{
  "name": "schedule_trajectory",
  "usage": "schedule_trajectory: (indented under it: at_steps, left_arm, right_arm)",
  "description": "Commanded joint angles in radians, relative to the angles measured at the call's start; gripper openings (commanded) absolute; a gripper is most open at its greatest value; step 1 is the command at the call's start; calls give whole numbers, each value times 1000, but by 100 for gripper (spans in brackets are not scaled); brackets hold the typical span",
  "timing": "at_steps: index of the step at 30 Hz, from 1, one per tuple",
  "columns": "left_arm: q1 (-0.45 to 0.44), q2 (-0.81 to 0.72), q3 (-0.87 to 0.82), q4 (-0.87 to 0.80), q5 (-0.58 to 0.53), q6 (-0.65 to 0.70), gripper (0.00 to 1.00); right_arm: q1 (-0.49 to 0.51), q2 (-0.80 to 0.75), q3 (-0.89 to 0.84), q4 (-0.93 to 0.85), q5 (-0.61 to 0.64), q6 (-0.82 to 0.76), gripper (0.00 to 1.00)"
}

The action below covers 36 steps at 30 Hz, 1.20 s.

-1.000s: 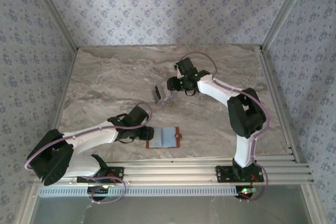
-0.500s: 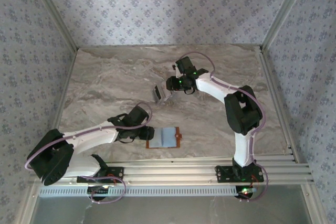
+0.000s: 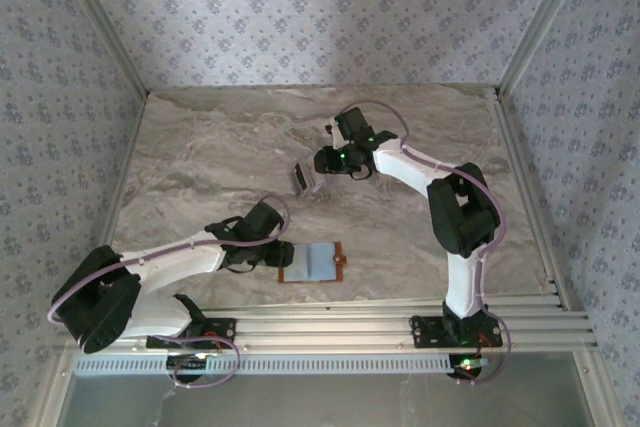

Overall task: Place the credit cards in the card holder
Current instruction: Pick up the credit card from the storage box.

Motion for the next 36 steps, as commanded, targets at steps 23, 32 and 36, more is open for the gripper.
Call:
schedule_trajectory:
  at_steps: [23,32,36]
  left_arm:
    - [-8,21,5,9,8,13,51]
    - [-8,28,9,9,9,14,51]
    - [-8,29,9,9,8,14,51]
  right_arm:
    - [-18,-5,29,-5,-87,-9,26]
    - [-21,-17,30,-15,-83,-12,17]
    - [-22,-26,36,-32,-66,-17,13]
